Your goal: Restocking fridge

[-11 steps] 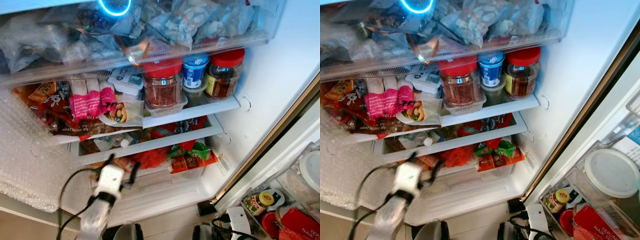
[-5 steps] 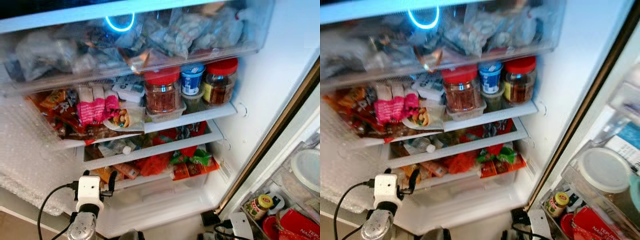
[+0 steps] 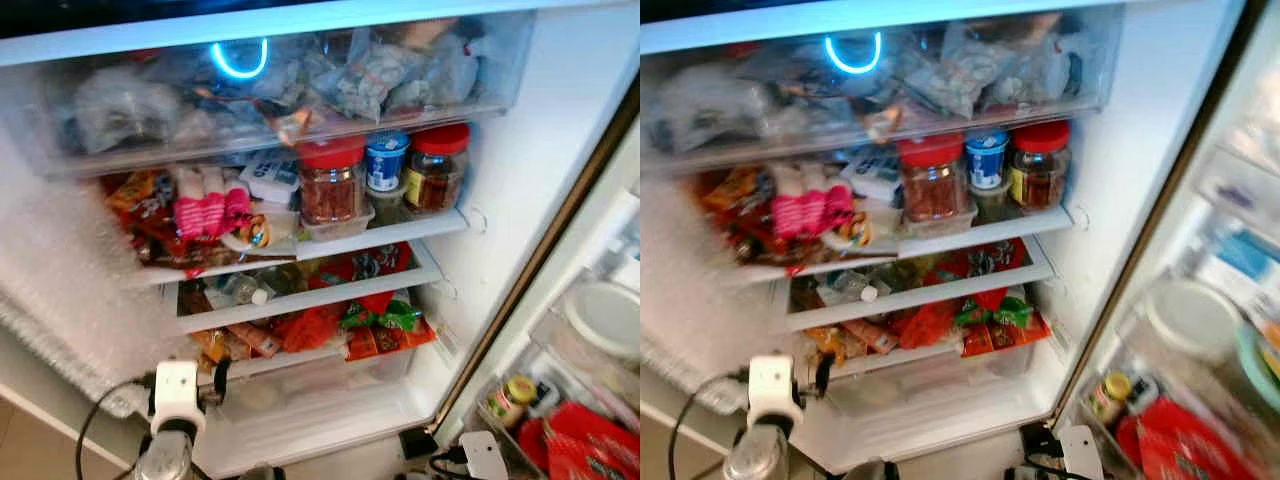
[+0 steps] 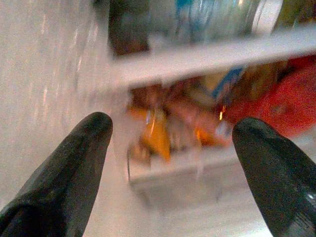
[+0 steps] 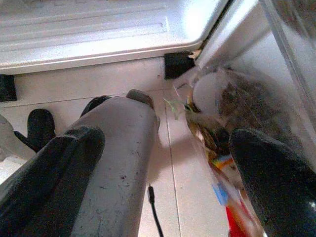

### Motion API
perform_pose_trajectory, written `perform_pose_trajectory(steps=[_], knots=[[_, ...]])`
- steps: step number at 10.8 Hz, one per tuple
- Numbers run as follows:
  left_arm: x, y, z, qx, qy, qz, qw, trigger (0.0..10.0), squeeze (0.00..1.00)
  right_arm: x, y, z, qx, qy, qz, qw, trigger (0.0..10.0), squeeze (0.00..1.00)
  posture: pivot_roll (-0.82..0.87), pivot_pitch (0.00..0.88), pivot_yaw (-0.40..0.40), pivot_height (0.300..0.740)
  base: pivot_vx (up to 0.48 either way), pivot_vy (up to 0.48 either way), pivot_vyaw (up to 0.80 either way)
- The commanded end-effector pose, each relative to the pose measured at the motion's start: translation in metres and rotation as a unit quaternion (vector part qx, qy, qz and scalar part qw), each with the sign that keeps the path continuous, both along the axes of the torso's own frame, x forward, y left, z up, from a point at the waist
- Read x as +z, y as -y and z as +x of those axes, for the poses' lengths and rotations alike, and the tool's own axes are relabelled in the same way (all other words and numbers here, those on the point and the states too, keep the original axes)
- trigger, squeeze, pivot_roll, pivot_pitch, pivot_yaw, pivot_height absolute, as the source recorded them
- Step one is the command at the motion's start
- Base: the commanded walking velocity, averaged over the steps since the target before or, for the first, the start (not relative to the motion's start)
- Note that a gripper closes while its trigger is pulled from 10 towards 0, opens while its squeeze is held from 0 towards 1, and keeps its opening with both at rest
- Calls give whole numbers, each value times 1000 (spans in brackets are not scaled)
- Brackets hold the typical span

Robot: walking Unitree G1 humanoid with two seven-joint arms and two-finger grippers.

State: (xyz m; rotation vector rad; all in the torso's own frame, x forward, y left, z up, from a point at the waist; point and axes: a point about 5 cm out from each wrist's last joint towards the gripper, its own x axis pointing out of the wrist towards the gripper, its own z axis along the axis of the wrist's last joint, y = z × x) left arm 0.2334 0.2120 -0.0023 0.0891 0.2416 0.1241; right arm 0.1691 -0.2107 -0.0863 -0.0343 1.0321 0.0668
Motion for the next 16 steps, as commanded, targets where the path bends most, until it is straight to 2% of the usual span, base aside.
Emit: perform_pose_trajectory(steps=[1, 8, 16], knots=[[-7, -6, -4, 16, -20, -8, 1000, 10000, 0, -6, 1, -13, 1, -26, -3, 1000, 10000, 0, -90, 0, 37, 652, -274, 0, 0], [-17, -8, -6, 26, -47, -38, 998, 10000, 0, -6, 1, -14, 3, -23, -1, 1000, 10000, 0, -85, 0, 35, 652, -272, 0, 0], [-38, -20, -20, 48, -120, -62, 990, 10000, 0, -6, -2, -12, -1, -21, 6, 1000, 10000, 0, -72, 0, 33, 652, -238, 0, 0]])
